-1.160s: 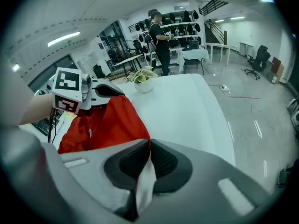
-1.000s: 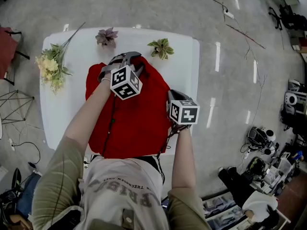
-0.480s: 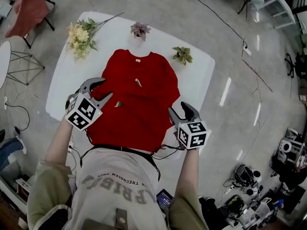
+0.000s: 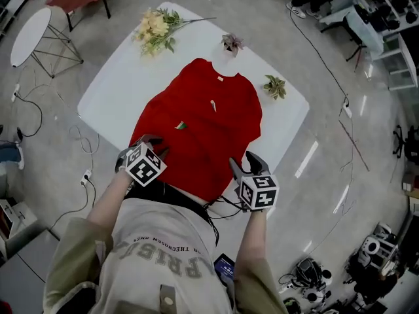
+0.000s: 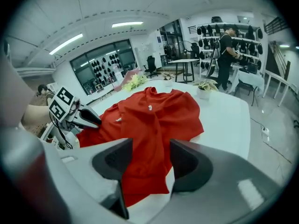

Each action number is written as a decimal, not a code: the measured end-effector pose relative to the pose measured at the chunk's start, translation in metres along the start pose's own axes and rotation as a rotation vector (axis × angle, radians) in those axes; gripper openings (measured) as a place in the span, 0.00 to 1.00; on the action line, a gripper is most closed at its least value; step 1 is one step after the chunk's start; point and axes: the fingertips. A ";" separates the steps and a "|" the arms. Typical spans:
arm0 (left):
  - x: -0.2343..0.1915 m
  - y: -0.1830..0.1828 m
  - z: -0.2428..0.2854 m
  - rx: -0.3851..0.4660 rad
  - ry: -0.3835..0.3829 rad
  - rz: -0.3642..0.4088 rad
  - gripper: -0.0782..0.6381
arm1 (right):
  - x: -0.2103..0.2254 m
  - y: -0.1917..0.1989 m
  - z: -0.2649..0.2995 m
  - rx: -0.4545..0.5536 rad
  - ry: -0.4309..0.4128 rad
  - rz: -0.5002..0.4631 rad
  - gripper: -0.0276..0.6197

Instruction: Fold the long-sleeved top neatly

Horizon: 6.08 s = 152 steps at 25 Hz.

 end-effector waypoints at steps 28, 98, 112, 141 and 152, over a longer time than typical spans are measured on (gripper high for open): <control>-0.057 0.017 -0.068 0.013 -0.006 -0.107 0.15 | -0.019 0.047 -0.022 -0.151 0.114 0.069 0.07; 0.075 0.136 -0.086 -0.085 -0.057 0.238 0.17 | -0.099 0.191 -0.096 -0.086 -0.210 -0.767 0.09; 0.015 0.056 -0.093 -0.033 -0.004 0.328 0.17 | -0.045 0.050 -0.091 -0.050 -0.283 -0.507 0.09; -0.121 -0.004 -0.088 0.211 -0.065 -0.167 0.51 | 0.036 -0.016 0.000 -0.031 0.136 -0.094 0.27; -0.116 -0.032 -0.082 0.113 0.001 -0.117 0.52 | 0.000 0.016 0.037 -0.183 0.012 -0.090 0.14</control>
Point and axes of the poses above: the fingertips, and each gripper's own axes: z forward along the fingers, x to its right, y out of its underside, and after that the axes turned 13 degrees about y, right-handed
